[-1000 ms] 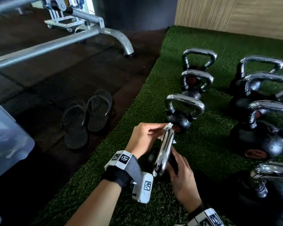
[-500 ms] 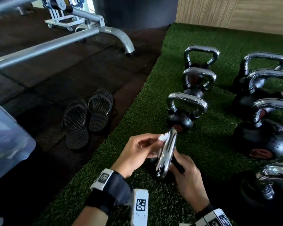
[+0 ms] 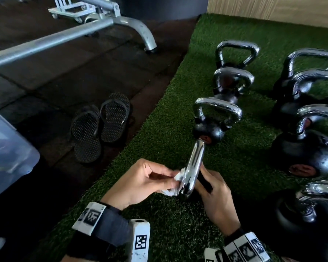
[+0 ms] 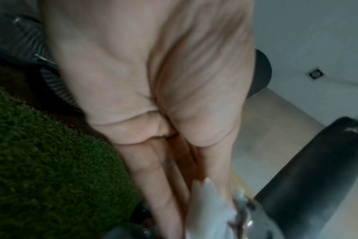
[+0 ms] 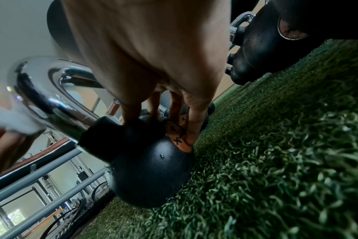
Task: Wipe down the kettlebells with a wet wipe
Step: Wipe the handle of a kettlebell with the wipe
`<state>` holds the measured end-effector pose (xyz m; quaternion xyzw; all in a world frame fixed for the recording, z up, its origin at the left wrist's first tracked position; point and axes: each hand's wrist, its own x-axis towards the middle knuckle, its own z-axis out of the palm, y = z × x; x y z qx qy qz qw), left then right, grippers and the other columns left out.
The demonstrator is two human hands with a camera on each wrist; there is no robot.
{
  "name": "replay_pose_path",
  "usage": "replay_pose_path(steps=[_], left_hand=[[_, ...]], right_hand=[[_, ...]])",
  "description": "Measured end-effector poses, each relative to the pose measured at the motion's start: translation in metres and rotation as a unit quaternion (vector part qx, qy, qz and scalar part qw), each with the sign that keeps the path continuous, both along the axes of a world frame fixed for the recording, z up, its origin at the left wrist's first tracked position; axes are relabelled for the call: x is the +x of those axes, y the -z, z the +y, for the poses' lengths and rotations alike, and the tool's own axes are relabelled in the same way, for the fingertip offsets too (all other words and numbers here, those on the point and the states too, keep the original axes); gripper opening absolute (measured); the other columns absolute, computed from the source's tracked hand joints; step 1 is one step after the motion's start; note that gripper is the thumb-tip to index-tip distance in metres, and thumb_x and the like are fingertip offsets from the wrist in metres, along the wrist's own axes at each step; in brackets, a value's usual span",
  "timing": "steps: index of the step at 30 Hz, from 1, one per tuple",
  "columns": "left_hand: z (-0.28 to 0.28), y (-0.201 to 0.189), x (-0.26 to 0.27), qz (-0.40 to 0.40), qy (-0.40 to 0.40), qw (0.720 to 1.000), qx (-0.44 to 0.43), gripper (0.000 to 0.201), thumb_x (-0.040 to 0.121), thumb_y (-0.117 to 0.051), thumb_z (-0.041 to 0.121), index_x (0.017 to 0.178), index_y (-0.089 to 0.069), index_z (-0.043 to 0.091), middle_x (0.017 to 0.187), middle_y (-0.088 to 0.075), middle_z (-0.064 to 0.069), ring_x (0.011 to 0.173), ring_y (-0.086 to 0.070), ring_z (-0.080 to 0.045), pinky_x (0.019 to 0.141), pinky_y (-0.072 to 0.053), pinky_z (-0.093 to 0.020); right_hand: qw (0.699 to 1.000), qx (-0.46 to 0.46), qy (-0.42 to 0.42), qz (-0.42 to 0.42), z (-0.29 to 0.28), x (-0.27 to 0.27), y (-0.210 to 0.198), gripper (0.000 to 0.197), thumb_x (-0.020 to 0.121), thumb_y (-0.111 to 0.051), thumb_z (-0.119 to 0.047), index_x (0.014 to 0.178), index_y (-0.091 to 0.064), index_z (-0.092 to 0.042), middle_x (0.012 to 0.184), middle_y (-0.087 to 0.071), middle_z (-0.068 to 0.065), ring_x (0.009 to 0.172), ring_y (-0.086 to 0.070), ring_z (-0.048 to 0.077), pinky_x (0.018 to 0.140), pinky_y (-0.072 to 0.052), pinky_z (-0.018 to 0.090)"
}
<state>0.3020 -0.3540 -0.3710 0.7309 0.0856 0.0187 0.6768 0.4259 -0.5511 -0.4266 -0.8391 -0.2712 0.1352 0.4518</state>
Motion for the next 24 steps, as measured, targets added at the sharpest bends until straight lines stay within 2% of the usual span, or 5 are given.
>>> replay_pose_path(steps=[5,12,18,21,24], left_hand=[[-0.007,0.011,-0.011,0.008,-0.009,0.999,0.044,0.027,0.088,-0.077,0.019,0.116,-0.077,0.017,0.108,-0.079,0.001,0.101,-0.075,-0.022,0.089,-0.061,-0.038],[-0.023,0.014,-0.011,-0.008,-0.051,0.995,0.081,0.034,0.086,-0.074,0.024,0.119,-0.075,0.012,0.109,-0.078,0.003,0.101,-0.075,-0.013,0.092,-0.06,-0.035],[-0.014,0.0,-0.015,0.0,-0.093,0.991,0.102,0.035,0.082,-0.075,0.033,0.115,-0.077,0.02,0.103,-0.079,0.011,0.093,-0.074,-0.004,0.08,-0.057,-0.017],[-0.005,-0.016,-0.018,-0.012,-0.153,0.988,-0.008,0.029,0.079,-0.079,0.035,0.108,-0.079,0.03,0.101,-0.079,0.001,0.09,-0.076,-0.013,0.071,-0.059,-0.019],[-0.008,-0.034,-0.012,-0.026,-0.157,0.978,-0.132,0.036,0.074,-0.087,0.036,0.106,-0.077,0.024,0.104,-0.078,-0.008,0.097,-0.076,-0.022,0.075,-0.061,-0.027]], right_hand=[[1.0,0.001,0.0,0.003,0.0,0.0,0.001,0.057,0.093,-0.066,-0.028,0.147,-0.048,-0.033,0.129,-0.057,0.001,0.119,-0.057,0.013,0.1,-0.041,0.019],[1.0,-0.003,0.002,-0.015,-0.001,-0.004,0.005,0.057,0.094,-0.065,-0.025,0.148,-0.047,-0.031,0.13,-0.057,0.002,0.121,-0.057,0.014,0.098,-0.039,0.016],[0.999,0.028,0.036,0.002,-0.008,-0.003,-0.026,0.04,0.094,-0.067,-0.031,0.134,-0.062,-0.031,0.126,-0.065,-0.008,0.116,-0.062,0.008,0.102,-0.05,0.032],[0.987,0.135,0.063,-0.061,-0.019,-0.009,-0.062,0.031,0.089,-0.069,-0.039,0.119,-0.071,-0.035,0.104,-0.067,-0.015,0.09,-0.068,0.004,0.079,-0.058,0.021],[0.976,0.173,-0.048,-0.121,-0.019,-0.022,-0.103,0.039,0.086,-0.075,-0.043,0.124,-0.071,-0.03,0.102,-0.067,-0.016,0.082,-0.068,0.006,0.067,-0.052,0.007]])
